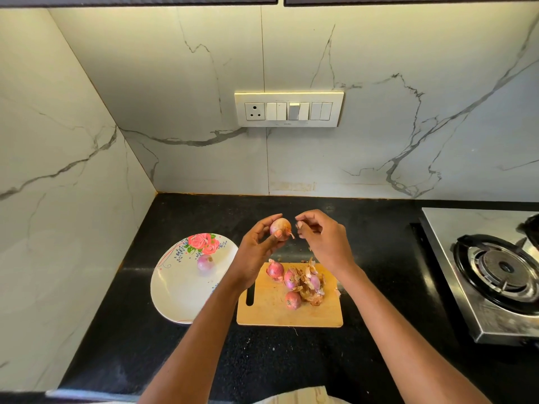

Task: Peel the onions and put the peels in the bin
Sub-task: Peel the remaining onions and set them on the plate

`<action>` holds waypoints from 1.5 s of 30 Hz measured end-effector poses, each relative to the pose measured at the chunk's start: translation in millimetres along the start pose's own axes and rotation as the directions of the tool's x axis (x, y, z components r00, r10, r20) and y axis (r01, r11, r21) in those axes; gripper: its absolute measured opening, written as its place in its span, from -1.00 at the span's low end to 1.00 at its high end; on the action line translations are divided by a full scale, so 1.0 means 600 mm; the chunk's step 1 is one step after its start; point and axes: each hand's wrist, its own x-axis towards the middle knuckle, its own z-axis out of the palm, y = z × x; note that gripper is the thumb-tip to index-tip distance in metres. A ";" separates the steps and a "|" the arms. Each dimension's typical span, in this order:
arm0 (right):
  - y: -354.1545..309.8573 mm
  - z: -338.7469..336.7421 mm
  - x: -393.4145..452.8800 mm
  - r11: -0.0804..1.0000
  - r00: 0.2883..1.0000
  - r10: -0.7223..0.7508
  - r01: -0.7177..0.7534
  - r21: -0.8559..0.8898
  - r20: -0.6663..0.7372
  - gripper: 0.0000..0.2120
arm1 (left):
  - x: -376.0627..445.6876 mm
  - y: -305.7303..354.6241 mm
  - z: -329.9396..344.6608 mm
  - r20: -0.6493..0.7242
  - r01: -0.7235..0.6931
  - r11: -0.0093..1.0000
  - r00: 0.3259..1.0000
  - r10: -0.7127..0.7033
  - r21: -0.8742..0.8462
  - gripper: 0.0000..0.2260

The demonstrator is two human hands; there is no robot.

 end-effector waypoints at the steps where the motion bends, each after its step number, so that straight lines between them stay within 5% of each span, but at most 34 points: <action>1: -0.002 0.001 0.000 0.999 1.000 0.021 -0.022 0.034 0.018 -0.88 | 0.000 -0.001 -0.002 -0.006 0.007 1.000 1.000 -0.007 -0.015 -0.59; 8: -0.010 0.005 -0.003 0.996 0.990 0.077 -0.081 0.025 0.120 -0.82 | 0.001 -0.004 0.006 -0.032 -0.006 1.000 0.999 0.006 0.007 -0.56; 22: -0.021 0.005 -0.008 0.964 0.982 0.171 -0.183 0.191 0.076 -0.86 | 0.012 -0.004 0.008 -0.113 -0.061 0.997 0.991 0.066 0.048 -0.63; 31: -0.026 0.015 -0.008 0.989 0.990 0.142 -0.141 0.053 -0.004 -0.92 | 0.007 0.005 0.005 -0.081 -0.075 0.996 0.994 0.080 0.056 -0.67; 45: -0.038 0.017 0.003 0.977 0.990 0.140 -0.141 0.159 0.017 -0.83 | 0.008 0.010 0.018 -0.138 0.047 0.986 0.988 -0.069 -0.159 -0.65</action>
